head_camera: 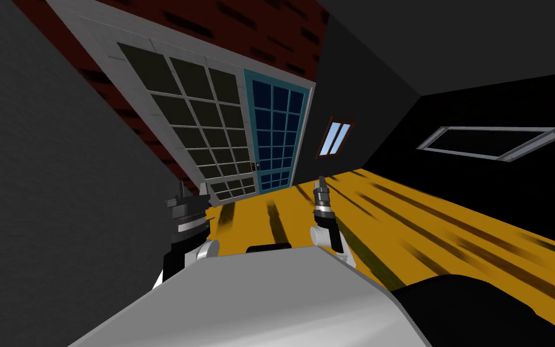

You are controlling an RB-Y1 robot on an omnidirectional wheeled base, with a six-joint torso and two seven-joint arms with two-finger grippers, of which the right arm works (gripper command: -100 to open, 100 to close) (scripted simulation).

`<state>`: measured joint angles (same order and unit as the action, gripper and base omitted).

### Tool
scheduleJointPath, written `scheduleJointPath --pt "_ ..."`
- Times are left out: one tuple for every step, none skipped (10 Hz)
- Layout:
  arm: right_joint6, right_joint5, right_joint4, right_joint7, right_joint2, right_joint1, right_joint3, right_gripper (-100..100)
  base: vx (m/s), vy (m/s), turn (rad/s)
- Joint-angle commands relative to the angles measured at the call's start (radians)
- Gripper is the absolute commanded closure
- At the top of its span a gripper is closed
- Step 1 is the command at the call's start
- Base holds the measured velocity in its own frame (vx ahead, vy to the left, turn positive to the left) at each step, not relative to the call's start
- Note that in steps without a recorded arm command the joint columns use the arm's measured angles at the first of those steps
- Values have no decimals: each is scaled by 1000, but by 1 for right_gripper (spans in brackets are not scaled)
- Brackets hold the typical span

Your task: Pull the door open

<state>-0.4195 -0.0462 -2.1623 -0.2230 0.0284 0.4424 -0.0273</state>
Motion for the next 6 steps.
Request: scheduleJointPath --pt "-13 18 32 -27 5 -8 5 -100 131 47 -31" --pt "-22 30 61 -45 10 -19 6 -100 126 41 -40" --pt "-26 36 75 -54 12 -25 7 -100 103 40 -27" --pt "-31 42 90 -63 14 -30 7 -100 73 34 -18" --pt "-40 54 118 -81 18 -41 8 -100 81 46 -39" --pt "-44 60 132 -89 20 -47 9 -100 91 46 -29"
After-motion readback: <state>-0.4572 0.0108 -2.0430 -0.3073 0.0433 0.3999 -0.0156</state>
